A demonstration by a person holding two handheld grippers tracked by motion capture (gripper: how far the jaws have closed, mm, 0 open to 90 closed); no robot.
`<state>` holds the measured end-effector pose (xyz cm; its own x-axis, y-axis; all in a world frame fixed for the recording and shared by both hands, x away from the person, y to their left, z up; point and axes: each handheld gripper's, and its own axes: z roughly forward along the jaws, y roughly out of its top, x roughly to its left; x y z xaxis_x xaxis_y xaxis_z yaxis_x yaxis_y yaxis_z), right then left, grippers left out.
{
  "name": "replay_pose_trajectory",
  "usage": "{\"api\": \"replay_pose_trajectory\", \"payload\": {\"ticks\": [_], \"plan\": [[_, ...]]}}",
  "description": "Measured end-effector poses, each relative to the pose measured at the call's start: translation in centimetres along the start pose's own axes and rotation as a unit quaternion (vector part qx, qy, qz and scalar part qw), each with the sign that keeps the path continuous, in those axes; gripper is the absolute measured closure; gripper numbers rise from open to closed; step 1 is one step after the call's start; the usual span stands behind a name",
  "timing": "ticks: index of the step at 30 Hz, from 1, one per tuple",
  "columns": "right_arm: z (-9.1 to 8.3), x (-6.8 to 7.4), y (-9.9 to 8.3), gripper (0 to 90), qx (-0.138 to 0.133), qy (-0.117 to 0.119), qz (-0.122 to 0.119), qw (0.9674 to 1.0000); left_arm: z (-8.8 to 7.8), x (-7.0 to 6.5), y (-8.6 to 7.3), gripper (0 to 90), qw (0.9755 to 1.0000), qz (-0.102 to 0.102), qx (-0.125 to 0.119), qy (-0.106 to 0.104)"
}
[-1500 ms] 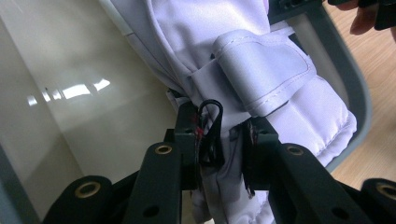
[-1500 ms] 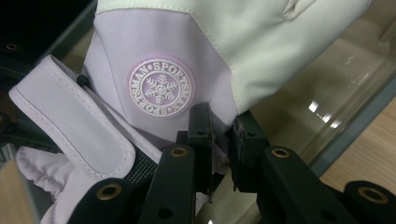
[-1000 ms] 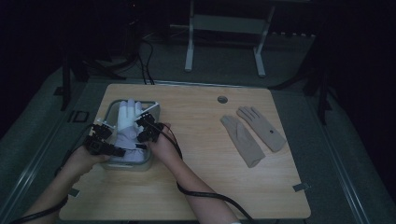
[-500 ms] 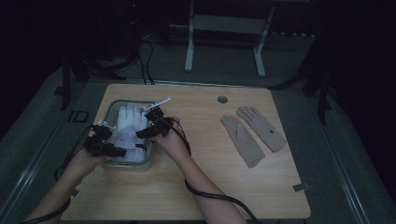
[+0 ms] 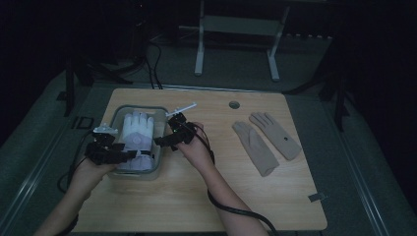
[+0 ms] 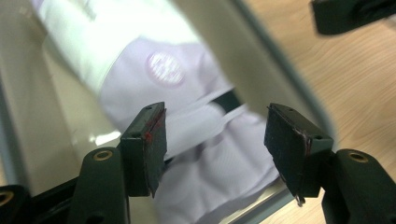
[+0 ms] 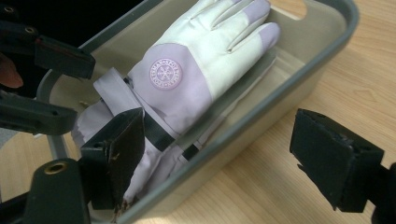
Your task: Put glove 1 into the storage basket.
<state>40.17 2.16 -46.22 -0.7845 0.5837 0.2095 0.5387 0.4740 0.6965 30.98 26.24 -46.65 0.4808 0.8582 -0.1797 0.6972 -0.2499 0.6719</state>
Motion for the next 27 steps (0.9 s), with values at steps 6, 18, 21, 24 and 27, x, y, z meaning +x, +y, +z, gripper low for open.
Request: {"api": "replay_pose_trajectory", "payload": {"ticks": [6,18,21,24,27], "plan": [[-1.7,-0.8,-0.9,17.9,-0.007,-0.009,0.000,0.9999,0.8,-1.9,0.6,39.7,0.9996,0.019,-0.001,-0.019],[-5.3,-3.1,-3.6,18.0,-0.011,-0.030,0.001,0.9995,2.0,-7.0,1.6,41.6,0.9968,0.061,-0.014,-0.050],[-6.1,-3.6,-4.5,17.8,-0.008,-0.037,-0.001,0.9993,2.7,-8.2,1.6,39.7,0.9957,0.070,-0.013,-0.059],[-7.0,-4.2,-5.3,17.9,-0.011,-0.045,-0.003,0.9989,3.5,-9.5,1.5,38.9,0.9942,0.085,-0.014,-0.064],[-7.8,-4.7,-6.2,17.9,-0.014,-0.048,-0.002,0.9987,4.2,-10.6,1.4,33.9,0.9920,0.094,-0.018,-0.082]]}}
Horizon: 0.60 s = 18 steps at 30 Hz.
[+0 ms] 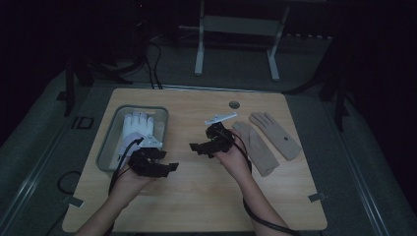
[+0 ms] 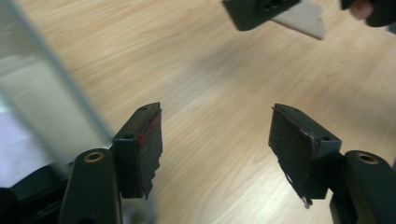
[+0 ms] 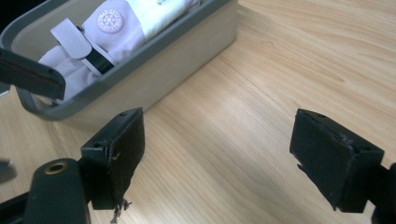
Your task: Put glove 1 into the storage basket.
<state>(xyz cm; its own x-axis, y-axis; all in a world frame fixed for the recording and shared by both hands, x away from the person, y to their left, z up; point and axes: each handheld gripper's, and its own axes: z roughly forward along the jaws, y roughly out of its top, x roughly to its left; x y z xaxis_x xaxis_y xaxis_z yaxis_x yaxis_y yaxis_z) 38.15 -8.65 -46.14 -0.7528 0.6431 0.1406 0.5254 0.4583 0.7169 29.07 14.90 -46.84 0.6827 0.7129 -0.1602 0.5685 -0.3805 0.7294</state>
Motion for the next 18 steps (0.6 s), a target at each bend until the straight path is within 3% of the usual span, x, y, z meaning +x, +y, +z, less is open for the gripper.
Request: {"api": "replay_pose_trajectory", "payload": {"ticks": [2,6,10,13,16,18], "plan": [[-0.3,-0.3,-0.5,17.9,0.000,-0.003,0.001,1.0000,0.7,-0.6,0.0,26.6,1.0000,0.007,-0.002,-0.003],[-1.4,-1.2,-1.7,17.8,-0.002,-0.014,0.000,0.9999,2.2,-1.6,-0.2,14.8,0.9995,0.025,-0.005,0.016],[-2.7,-2.2,-2.9,17.8,-0.011,-0.027,0.003,0.9996,3.3,-2.1,-0.6,7.9,0.9995,0.029,-0.015,0.003],[-3.2,-3.0,-3.7,17.7,-0.018,-0.041,0.000,0.9990,3.9,-2.3,-0.9,6.8,0.9989,0.027,-0.035,-0.012],[-3.5,-3.7,-4.4,17.6,-0.015,-0.046,0.000,0.9988,4.5,-2.7,-1.4,6.7,0.9967,0.044,-0.069,-0.005],[-3.7,-4.0,-5.0,17.6,-0.014,-0.048,0.001,0.9988,5.0,-3.0,-1.7,6.8,0.9962,0.053,-0.068,-0.005]]}}
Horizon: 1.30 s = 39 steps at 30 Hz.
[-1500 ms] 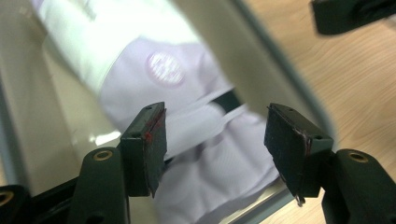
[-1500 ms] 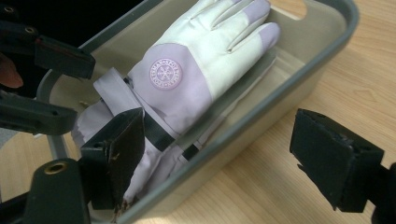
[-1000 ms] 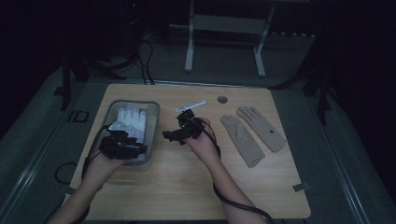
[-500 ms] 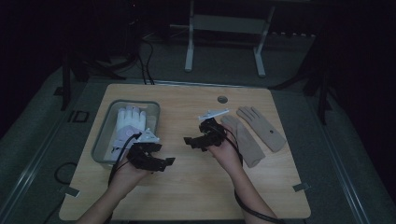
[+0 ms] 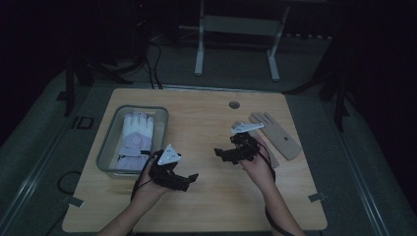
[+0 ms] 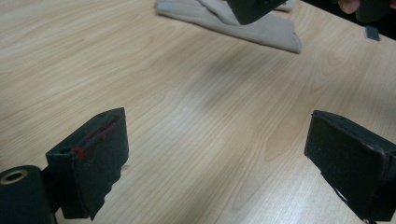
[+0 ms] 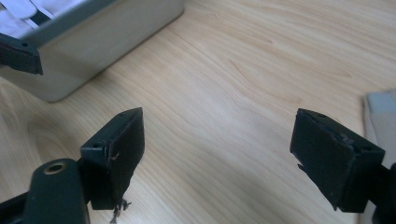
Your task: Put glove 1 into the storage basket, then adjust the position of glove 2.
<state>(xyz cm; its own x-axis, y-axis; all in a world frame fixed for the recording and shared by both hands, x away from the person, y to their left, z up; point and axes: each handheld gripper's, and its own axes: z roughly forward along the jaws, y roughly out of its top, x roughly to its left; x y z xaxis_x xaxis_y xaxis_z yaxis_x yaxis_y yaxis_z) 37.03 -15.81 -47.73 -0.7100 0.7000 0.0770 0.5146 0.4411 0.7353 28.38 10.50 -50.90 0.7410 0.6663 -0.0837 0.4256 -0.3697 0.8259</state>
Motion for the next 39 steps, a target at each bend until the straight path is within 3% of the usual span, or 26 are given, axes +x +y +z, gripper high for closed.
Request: {"api": "replay_pose_trajectory", "payload": {"ticks": [3,8,11,19,23,25,32,39], "plan": [[-0.3,-0.6,-0.7,17.6,-0.006,0.000,0.006,1.0000,0.8,-0.2,-0.7,6.7,0.9998,-0.005,-0.007,-0.020],[-1.0,-1.4,-2.0,17.1,-0.017,-0.011,0.006,0.9998,1.8,-0.7,-2.1,6.7,0.9994,0.005,-0.013,-0.031],[-1.6,-2.1,-2.8,15.2,-0.025,-0.006,0.011,0.9996,2.4,-0.9,-3.1,6.7,0.9994,0.003,-0.016,-0.031],[-3.4,-4.3,-4.3,12.2,-0.029,-0.025,0.027,0.9989,3.0,-1.0,-5.3,6.7,0.9993,0.006,-0.035,-0.010],[-3.7,-4.9,-5.1,9.8,-0.022,-0.072,0.022,0.9969,3.0,-0.5,-5.7,6.7,0.9987,-0.005,-0.049,-0.011],[-3.7,-5.5,-5.7,10.0,-0.020,-0.073,0.027,0.9968,3.2,-0.4,-5.8,4.6,0.9991,-0.007,-0.040,-0.006],[-3.9,-8.4,-6.7,27.5,-0.015,-0.105,0.043,0.9934,3.4,-0.4,-6.0,2.3,0.9994,-0.004,-0.035,-0.005],[-2.3,-11.3,-6.4,44.9,0.002,-0.123,0.064,0.9904,3.4,-0.6,-6.1,2.3,0.9994,0.000,-0.035,-0.005]]}}
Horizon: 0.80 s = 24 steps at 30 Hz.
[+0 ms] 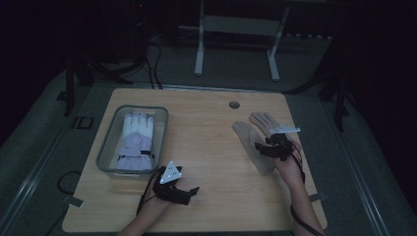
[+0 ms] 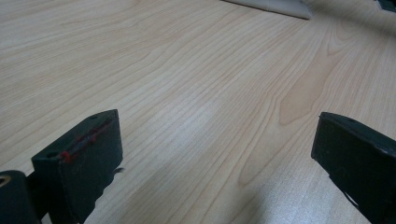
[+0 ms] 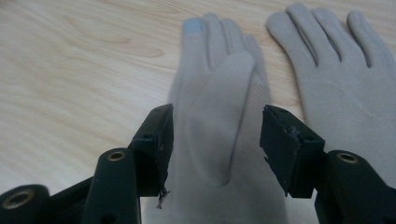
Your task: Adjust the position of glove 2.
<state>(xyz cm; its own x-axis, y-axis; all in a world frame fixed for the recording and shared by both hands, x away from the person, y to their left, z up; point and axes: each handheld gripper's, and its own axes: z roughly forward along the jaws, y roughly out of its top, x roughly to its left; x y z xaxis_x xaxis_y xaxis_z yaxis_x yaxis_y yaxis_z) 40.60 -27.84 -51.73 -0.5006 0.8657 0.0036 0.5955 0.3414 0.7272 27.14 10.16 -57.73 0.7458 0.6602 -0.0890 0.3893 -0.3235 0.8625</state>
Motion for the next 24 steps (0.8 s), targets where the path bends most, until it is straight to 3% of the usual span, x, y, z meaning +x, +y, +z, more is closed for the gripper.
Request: {"api": "replay_pose_trajectory", "payload": {"ticks": [4,6,10,11,12,14,20,22,24], "plan": [[1.3,-0.6,0.5,44.8,0.006,0.003,-0.003,1.0000,-0.1,-0.2,0.0,2.3,1.0000,0.007,-0.002,0.002],[2.1,-0.7,0.7,40.1,0.015,0.009,-0.010,0.9998,-0.1,-0.2,-0.1,2.3,0.9999,0.008,-0.004,0.006],[3.2,-0.7,0.6,39.3,0.032,0.012,-0.027,0.9991,-0.2,-0.2,-0.1,2.3,0.9999,0.007,-0.008,0.007],[4.0,-0.7,0.2,42.6,0.054,0.007,-0.037,0.9979,-0.2,-0.2,-0.1,2.3,0.9999,0.006,-0.008,0.006],[4.3,-0.7,0.0,42.5,0.059,0.004,-0.041,0.9974,-0.2,-0.2,-0.1,2.3,1.0000,0.004,-0.007,0.005],[4.3,-0.8,-0.1,48.6,0.052,0.006,-0.037,0.9980,-0.1,-0.2,-0.1,2.3,1.0000,0.003,-0.001,0.003],[4.2,-0.2,0.1,69.7,0.067,0.000,-0.035,0.9971,-0.3,-0.3,-0.2,2.3,1.0000,0.006,-0.005,0.005],[4.1,0.1,0.1,75.8,0.070,-0.002,-0.025,0.9973,-0.3,-0.2,-0.2,2.4,1.0000,0.004,-0.003,0.005],[4.1,0.2,0.1,78.2,0.068,0.004,0.003,0.9977,-0.3,-0.2,-0.2,2.3,1.0000,0.002,-0.001,0.004]]}}
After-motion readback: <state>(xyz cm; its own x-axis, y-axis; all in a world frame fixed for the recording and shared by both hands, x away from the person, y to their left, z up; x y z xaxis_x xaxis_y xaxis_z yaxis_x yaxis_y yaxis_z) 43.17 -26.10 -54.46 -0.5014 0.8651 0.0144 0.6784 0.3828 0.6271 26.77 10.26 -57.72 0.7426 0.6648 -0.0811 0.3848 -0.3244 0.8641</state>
